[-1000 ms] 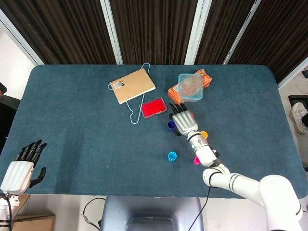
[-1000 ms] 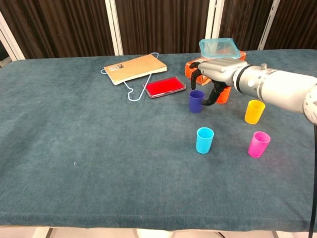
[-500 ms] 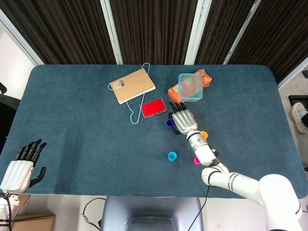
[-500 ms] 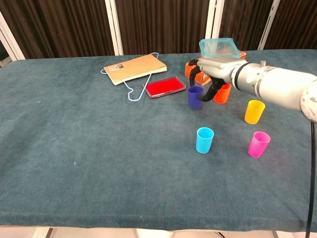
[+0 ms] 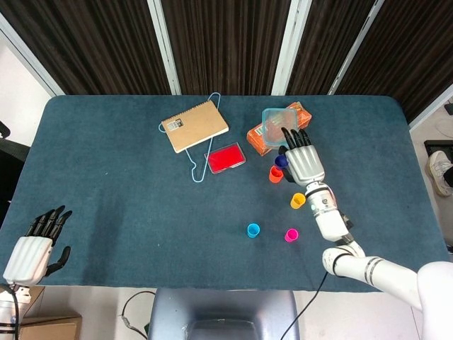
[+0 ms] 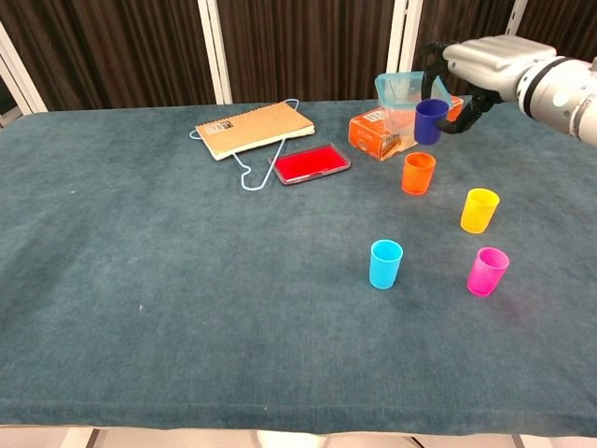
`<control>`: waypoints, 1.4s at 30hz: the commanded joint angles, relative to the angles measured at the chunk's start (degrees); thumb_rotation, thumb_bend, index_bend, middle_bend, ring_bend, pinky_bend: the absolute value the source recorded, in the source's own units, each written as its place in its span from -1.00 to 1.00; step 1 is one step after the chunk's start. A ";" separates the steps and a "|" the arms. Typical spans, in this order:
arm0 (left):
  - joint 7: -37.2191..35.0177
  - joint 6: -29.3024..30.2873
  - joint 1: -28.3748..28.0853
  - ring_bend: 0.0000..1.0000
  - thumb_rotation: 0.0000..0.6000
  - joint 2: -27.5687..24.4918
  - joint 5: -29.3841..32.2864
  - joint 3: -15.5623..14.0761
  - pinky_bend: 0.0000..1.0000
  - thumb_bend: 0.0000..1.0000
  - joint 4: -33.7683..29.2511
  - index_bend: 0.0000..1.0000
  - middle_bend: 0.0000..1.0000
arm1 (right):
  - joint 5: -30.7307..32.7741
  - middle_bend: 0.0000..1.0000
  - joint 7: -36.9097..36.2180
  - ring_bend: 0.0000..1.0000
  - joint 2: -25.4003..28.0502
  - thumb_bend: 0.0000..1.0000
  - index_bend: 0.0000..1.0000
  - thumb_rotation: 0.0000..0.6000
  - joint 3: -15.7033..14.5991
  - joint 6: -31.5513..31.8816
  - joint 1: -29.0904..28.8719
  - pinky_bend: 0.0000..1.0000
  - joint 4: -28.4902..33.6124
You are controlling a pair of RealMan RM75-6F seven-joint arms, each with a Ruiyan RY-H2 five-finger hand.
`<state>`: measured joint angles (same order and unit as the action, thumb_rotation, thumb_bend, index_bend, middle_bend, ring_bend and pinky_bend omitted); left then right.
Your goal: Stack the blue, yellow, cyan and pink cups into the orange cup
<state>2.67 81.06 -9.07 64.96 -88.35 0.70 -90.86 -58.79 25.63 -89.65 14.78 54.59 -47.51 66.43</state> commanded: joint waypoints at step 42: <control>0.50 -0.05 -0.16 -1.00 1.00 0.58 -1.05 -0.81 -0.77 -0.08 0.15 -1.00 -1.00 | -16.28 -1.00 -10.95 -1.00 14.29 -0.13 -0.37 1.00 -14.11 2.10 13.02 -1.00 16.84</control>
<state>3.17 81.02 -9.23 65.53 -89.40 -0.10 -90.71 -75.69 14.23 -74.55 0.44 57.12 -34.56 84.61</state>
